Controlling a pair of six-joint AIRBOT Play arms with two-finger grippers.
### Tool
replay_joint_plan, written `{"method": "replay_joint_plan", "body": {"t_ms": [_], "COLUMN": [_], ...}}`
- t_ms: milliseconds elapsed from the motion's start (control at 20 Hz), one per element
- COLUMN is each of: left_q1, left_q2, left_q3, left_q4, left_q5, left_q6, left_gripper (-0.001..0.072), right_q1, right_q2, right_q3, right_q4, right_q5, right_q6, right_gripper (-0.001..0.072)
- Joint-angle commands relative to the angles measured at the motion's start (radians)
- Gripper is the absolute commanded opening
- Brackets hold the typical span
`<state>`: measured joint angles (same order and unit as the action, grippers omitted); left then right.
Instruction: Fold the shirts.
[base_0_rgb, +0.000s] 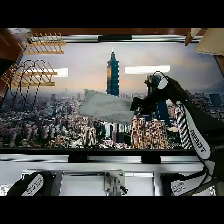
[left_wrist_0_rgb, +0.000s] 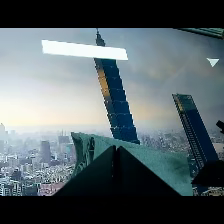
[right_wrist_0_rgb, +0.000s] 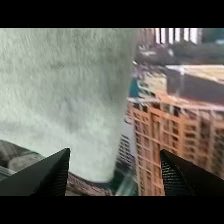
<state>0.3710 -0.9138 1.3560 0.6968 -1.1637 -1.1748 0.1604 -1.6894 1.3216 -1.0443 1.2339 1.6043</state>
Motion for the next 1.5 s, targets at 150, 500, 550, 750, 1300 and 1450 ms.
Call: {"method": "replay_joint_plan", "body": {"t_ms": [150, 500, 550, 750, 1300, 1450], "left_q1": [-0.001, -0.041, -0.055, -0.134, -0.309, -0.344], "left_q2": [-0.006, -0.047, -0.055, -0.079, -0.083, -0.084], "left_q3": [0.0, -0.002, -0.003, -0.003, -0.003, -0.003], "left_q4": [0.0, 0.0, 0.0, 0.0, 0.0, 0.0], "left_q5": [0.0, -0.001, -0.001, -0.001, -0.001, 0.0], "left_q6": [-0.002, -0.019, -0.027, -0.027, -0.028, -0.036], "left_gripper": [0.0043, 0.0042, 0.0043, 0.0043, 0.0043, 0.0043], "right_q1": [0.024, 0.01, -0.002, -0.12, -0.737, -0.85], "right_q2": [-0.113, -0.118, -0.119, -0.119, -0.077, -0.034], "right_q3": [-0.027, 0.101, 0.148, 0.302, 0.353, 0.353], "right_q4": [0.178, 0.25, 0.249, 0.249, 0.004, -0.247], "right_q5": [-0.168, -0.243, -0.268, -0.451, -0.269, -0.109], "right_q6": [-0.082, -0.361, -0.376, -0.319, -0.038, 0.15], "right_gripper": [0.066, 0.0068, 0.0067, 0.0067, 0.0067, 0.0067]}}
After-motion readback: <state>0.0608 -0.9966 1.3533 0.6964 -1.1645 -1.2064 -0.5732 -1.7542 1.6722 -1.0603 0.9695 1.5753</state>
